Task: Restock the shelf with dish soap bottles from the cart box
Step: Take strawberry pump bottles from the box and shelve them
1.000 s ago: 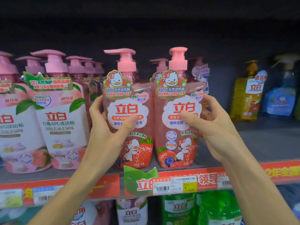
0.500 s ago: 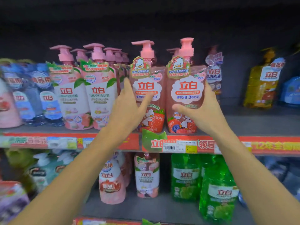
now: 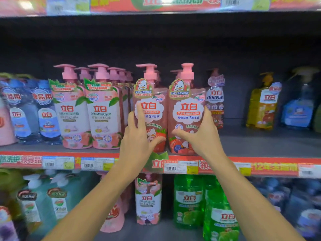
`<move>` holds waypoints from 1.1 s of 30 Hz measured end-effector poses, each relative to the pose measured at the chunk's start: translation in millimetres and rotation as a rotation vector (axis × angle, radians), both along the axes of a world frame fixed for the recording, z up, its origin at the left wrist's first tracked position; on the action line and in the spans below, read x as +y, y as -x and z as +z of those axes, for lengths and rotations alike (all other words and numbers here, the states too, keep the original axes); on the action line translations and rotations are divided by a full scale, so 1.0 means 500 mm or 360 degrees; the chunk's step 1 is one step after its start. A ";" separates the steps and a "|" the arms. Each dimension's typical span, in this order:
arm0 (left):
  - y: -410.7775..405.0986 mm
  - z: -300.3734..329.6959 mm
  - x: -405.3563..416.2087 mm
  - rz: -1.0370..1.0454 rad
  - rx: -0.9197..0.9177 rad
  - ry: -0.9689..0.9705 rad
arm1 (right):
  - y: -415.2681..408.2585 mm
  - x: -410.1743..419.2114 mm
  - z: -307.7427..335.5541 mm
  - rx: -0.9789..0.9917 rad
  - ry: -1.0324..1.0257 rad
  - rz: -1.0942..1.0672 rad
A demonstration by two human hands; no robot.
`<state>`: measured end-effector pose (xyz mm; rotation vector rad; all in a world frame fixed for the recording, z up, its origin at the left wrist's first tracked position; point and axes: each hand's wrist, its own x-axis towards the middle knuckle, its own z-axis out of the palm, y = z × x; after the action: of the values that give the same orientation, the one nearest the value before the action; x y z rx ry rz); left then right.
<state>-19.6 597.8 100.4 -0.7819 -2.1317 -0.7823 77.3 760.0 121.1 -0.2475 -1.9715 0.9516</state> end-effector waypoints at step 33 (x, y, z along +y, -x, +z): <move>0.089 0.053 0.054 -0.0095 -0.0437 0.0044 | 0.000 0.002 0.022 -0.0209 0.0085 -0.0018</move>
<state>-64.3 624.7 126.7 -0.7934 -2.3751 -0.9389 77.1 760.8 132.2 -0.3591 -2.0631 1.0040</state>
